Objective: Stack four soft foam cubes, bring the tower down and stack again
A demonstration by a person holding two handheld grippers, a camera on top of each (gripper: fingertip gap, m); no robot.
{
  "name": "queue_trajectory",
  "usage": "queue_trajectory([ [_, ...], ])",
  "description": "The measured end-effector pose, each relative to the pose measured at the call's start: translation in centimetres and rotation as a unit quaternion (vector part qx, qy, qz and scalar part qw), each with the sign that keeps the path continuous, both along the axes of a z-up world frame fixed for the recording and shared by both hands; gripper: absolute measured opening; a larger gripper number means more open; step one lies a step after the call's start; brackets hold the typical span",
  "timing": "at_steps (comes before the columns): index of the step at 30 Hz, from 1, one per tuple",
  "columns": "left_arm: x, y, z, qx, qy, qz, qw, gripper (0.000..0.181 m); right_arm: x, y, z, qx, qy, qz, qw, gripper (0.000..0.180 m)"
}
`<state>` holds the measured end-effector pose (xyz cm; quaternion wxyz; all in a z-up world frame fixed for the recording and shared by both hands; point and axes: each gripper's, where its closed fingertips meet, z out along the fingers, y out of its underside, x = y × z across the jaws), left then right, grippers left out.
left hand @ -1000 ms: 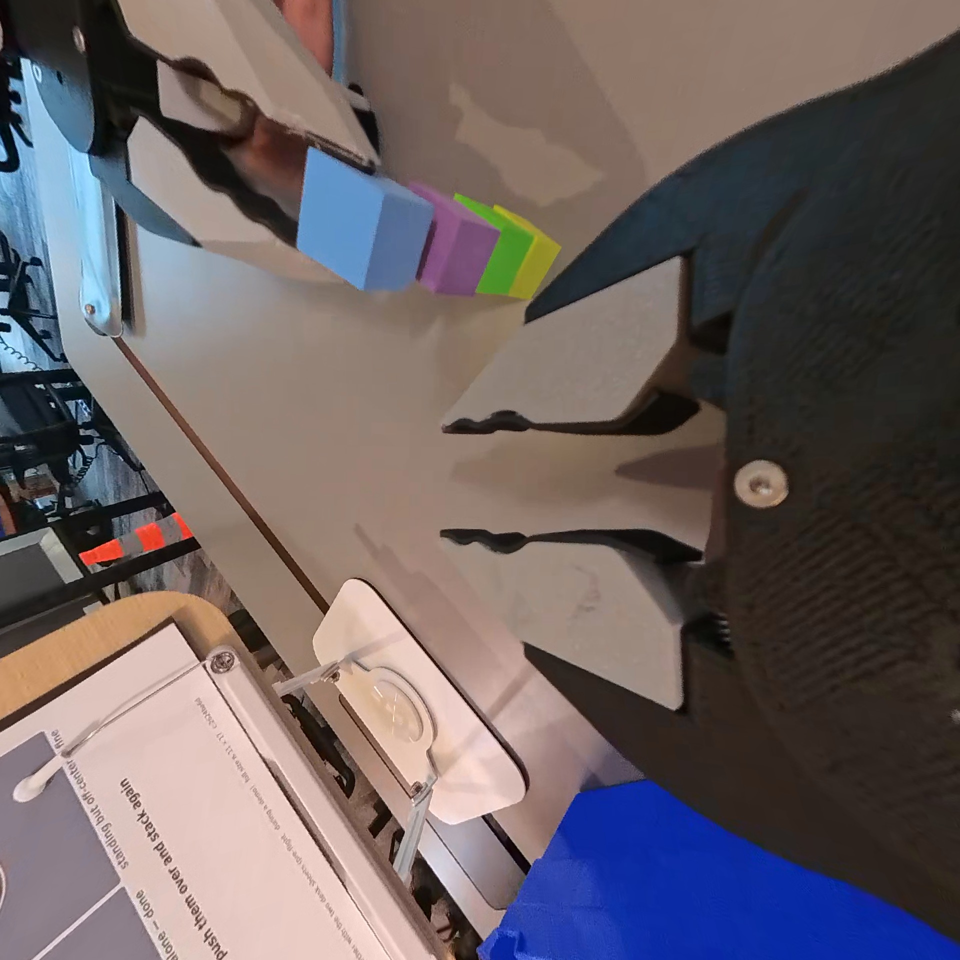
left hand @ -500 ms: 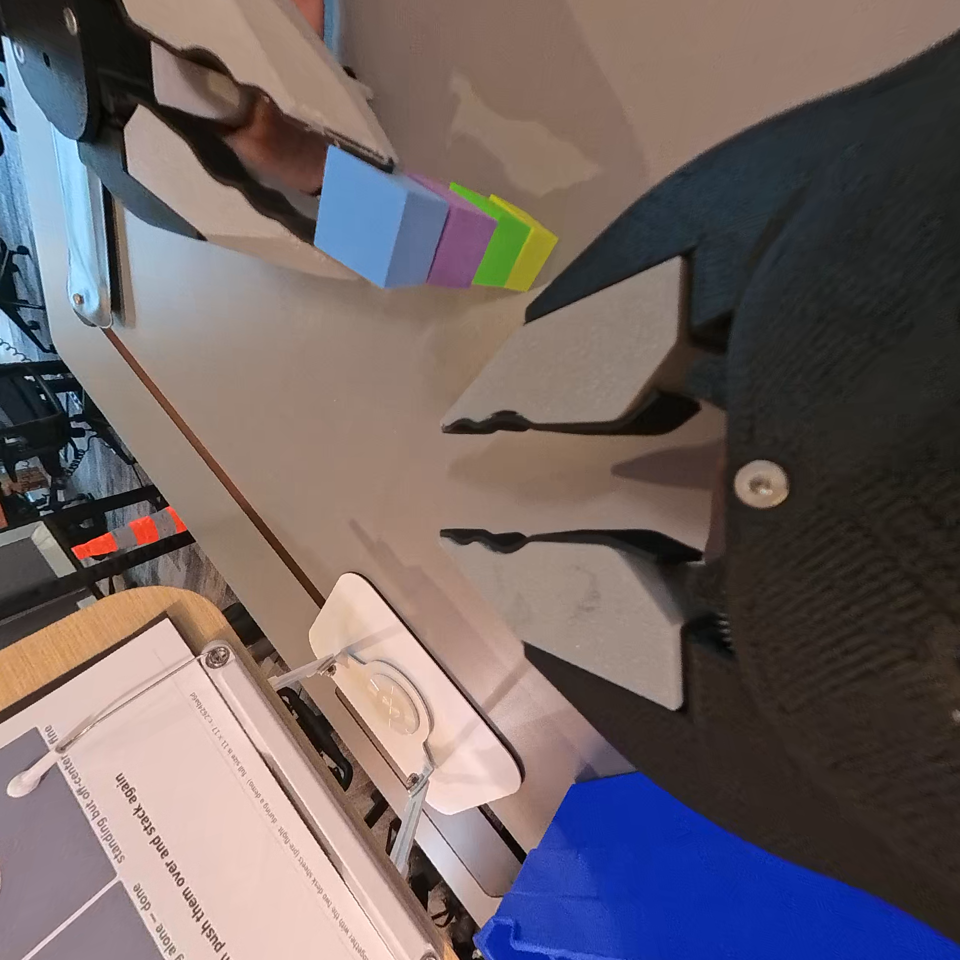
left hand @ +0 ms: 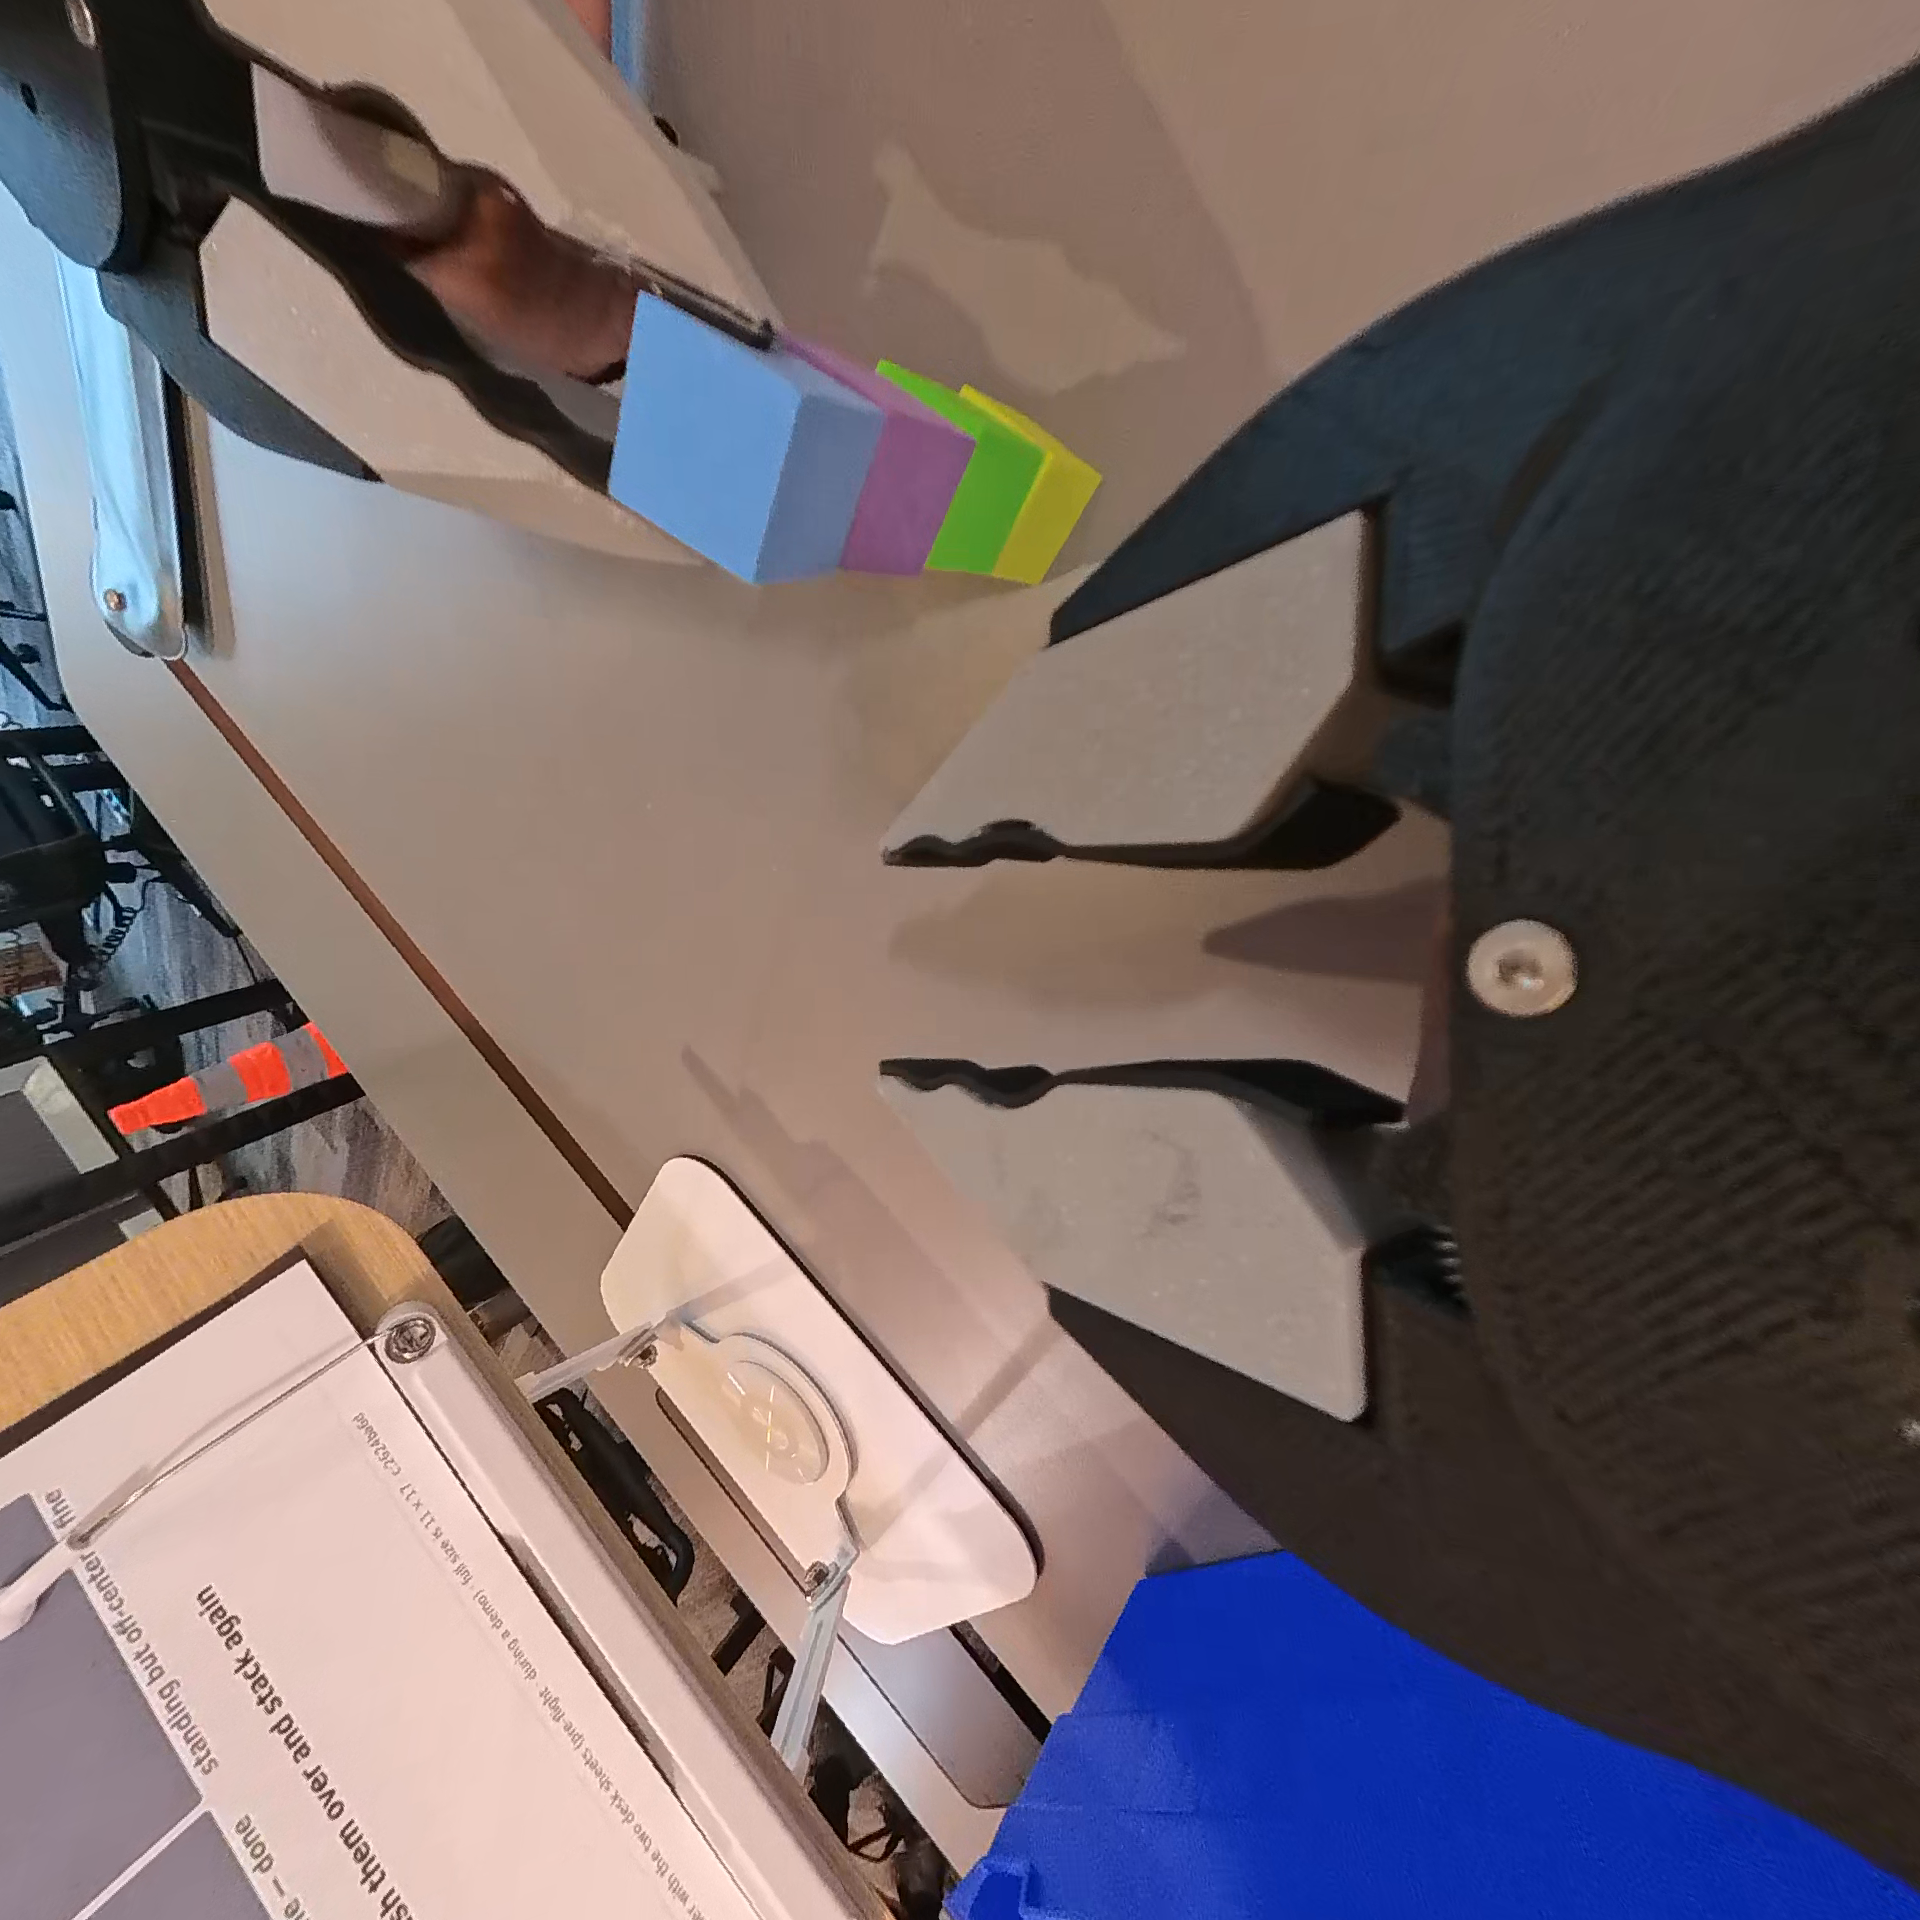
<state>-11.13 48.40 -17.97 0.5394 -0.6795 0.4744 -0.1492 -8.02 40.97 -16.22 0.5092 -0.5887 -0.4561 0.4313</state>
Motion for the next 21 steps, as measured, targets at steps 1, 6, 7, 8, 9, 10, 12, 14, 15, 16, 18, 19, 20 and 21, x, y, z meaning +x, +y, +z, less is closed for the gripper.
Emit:
queue_trajectory([
  [1,0.01,-0.01,-0.02,-0.001,0.0,0.0,1.0,0.035,0.04,0.01,-0.01,-0.001,0.0,0.0,1.0,0.023],
  [6,0.02,-0.02,-0.07,-0.001,0.001,-0.001,1.0,0.035,0.03,-0.02,-0.26,-0.001,-0.009,-0.001,1.0,0.023],
  [7,0.02,-0.02,-0.06,-0.001,0.001,-0.001,1.0,0.035,0.02,-0.03,-0.29,-0.001,-0.011,0.0,1.0,0.023],
  [8,0.03,-0.04,-0.06,-0.001,0.001,-0.001,1.0,0.035,0.03,-0.05,-0.3,0.0,-0.011,0.0,1.0,0.023],
  [9,0.03,-0.04,-0.05,-0.002,0.001,-0.001,1.0,0.035,0.03,-0.07,-0.3,0.001,-0.011,0.0,1.0,0.023],
  [10,0.03,-0.04,-0.05,-0.002,0.001,-0.001,1.0,0.035,0.04,-0.08,-0.3,0.001,-0.011,0.0,1.0,0.023],
  [12,0.06,-0.08,-0.08,-0.002,0.002,-0.002,1.0,0.035,0.08,-0.07,-0.28,-0.001,-0.01,0.0,1.0,0.023],
  [14,0.09,-0.12,-0.18,-0.004,0.004,-0.003,1.0,0.036,0.12,-0.03,-0.25,-0.003,-0.008,0.0,1.0,0.023],
  [15,0.11,-0.14,-0.24,-0.005,0.005,-0.004,1.0,0.036,0.14,-0.03,-0.25,-0.004,-0.007,0.0,1.0,0.023],
  [16,0.13,-0.17,-0.3,-0.006,0.006,-0.005,1.0,0.036,0.15,-0.06,-0.24,-0.005,-0.007,0.002,1.0,0.024],
  [18,0.18,-0.22,-0.39,-0.007,0.008,-0.007,1.0,0.037,0.16,-0.17,-0.25,-0.008,-0.006,0.006,1.0,0.024],
  [19,0.18,-0.21,-0.41,-0.007,0.009,-0.006,1.0,0.037,0.16,-0.18,-0.25,-0.008,-0.006,0.007,1.0,0.024],
  [20,0.18,-0.21,-0.43,-0.006,0.009,-0.006,1.0,0.037,0.15,-0.18,-0.27,-0.008,-0.007,0.006,1.0,0.024],
  [21,0.18,-0.21,-0.42,-0.006,0.009,-0.006,1.0,0.037,0.14,-0.19,-0.29,-0.007,-0.008,0.006,1.0,0.024],
])
